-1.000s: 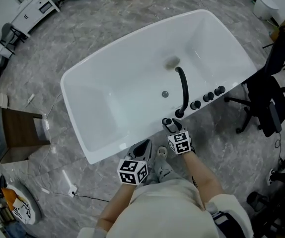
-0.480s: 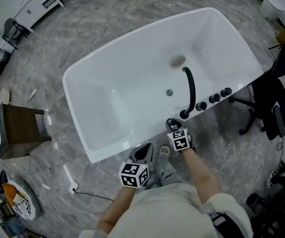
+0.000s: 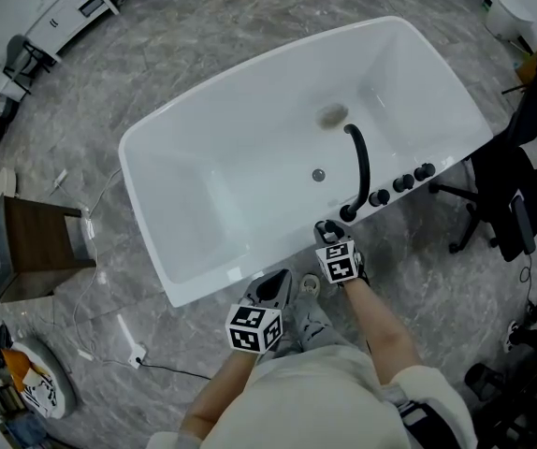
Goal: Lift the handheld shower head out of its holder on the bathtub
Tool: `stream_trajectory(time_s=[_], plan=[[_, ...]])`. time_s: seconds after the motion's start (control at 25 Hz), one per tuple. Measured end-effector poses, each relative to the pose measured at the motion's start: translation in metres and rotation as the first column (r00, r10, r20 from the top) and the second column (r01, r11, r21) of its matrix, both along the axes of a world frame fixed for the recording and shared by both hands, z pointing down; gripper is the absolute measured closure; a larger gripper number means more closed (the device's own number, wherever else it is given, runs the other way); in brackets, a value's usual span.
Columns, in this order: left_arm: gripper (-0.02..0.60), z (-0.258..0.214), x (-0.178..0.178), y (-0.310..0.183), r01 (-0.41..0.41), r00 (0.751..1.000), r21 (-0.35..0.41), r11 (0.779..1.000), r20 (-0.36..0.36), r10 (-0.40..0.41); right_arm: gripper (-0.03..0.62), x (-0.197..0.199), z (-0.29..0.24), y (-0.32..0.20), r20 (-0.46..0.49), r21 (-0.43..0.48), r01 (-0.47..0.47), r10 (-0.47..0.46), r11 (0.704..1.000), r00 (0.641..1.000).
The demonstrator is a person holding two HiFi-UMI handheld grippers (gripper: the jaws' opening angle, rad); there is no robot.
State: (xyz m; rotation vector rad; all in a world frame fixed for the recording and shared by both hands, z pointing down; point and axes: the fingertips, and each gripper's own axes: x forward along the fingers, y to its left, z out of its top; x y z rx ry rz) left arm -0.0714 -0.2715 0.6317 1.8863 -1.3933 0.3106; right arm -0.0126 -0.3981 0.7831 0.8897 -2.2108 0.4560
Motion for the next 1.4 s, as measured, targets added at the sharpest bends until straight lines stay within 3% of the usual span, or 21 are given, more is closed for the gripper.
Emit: stream_trajectory(time_s=[0.32,0.76,1.4], plan=[[0.561,-0.009,-0.003,0.014,-0.035,0.999,0.019,0.999,-0.002,0.035,0.450,0.007,-0.040,0.005,0.061,0.069,-0.097,0.093,0.993,0.994],[0.561,-0.021,-0.003,0.038,-0.086,0.996,0.055,0.995,-0.010,0.087,0.450,0.011,-0.102,0.025,0.134,0.163,-0.166,0.145,0.973,0.980],[0.561,-0.038,-0.009,0.086,-0.120,0.992,0.110,0.987,-0.018,0.123,0.450,0.029,-0.200,0.078,0.260,0.303,-0.296,0.220,0.906,0.940]])
